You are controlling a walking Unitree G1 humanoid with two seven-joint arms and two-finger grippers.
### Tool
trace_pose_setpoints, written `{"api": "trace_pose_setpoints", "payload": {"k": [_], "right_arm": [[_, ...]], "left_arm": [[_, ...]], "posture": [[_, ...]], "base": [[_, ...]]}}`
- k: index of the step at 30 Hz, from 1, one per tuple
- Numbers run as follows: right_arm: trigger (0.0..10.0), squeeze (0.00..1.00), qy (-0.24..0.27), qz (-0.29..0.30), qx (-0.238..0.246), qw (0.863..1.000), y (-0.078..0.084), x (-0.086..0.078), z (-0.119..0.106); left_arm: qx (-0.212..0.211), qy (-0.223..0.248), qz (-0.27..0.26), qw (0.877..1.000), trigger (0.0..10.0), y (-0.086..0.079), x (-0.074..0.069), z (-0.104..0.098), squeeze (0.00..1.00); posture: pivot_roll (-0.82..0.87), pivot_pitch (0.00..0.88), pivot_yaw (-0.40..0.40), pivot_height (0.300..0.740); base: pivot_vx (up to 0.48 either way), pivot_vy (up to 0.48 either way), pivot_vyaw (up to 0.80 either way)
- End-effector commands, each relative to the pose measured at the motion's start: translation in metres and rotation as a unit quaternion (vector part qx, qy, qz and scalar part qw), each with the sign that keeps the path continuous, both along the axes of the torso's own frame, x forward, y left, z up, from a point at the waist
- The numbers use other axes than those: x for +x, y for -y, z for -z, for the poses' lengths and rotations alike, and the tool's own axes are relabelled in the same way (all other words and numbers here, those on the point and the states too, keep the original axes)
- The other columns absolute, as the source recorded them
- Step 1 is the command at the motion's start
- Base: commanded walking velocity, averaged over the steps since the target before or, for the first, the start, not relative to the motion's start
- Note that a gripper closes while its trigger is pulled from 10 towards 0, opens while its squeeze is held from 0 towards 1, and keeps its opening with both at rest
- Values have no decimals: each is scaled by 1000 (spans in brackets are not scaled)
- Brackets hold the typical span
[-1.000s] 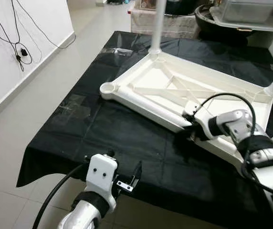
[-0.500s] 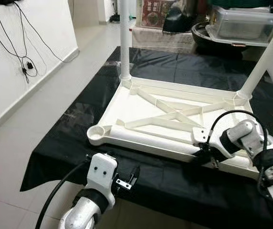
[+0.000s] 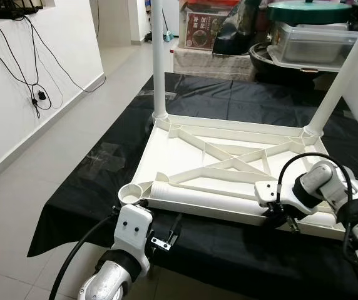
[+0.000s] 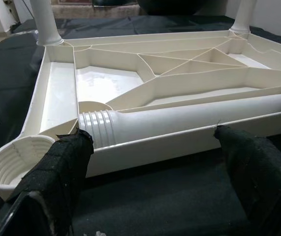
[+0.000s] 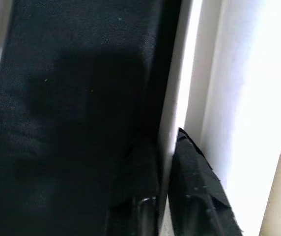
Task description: Building children table
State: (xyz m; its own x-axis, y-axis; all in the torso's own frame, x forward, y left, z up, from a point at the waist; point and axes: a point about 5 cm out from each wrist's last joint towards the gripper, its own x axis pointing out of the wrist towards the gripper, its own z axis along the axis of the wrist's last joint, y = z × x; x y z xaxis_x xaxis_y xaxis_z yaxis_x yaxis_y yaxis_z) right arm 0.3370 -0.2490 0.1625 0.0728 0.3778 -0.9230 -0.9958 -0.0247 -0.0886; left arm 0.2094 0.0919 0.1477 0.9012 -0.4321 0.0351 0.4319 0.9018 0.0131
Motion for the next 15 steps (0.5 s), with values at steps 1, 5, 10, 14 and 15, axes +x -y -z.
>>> {"api": "trace_pose_setpoints", "payload": {"k": [1,5,10,14,15], "right_arm": [[10000,439,-28,-45,-25,998,-11,-4,14],[10000,1000,-18,-46,-5,999,-14,0,5],[10000,0,-3,-39,1,999,-12,5,-13],[10000,0,4,-41,4,999,-8,7,-27],[10000,0,11,-43,7,999,-7,7,-34]], "left_arm": [[2,-7,0,1000,10000,0,1,4,0],[2,-5,0,1000,10000,0,2,6,0],[3,-4,2,1000,10000,-1,4,7,0],[3,-4,2,1000,10000,-1,5,8,0],[3,-4,2,1000,10000,-1,6,8,0]], "posture": [[160,60,-28,740],[157,55,-27,740],[154,48,-27,740],[150,42,-25,740],[147,39,-23,740]], "base": [[0,0,0],[0,0,0],[0,0,0],[0,0,0],[0,0,0]]}}
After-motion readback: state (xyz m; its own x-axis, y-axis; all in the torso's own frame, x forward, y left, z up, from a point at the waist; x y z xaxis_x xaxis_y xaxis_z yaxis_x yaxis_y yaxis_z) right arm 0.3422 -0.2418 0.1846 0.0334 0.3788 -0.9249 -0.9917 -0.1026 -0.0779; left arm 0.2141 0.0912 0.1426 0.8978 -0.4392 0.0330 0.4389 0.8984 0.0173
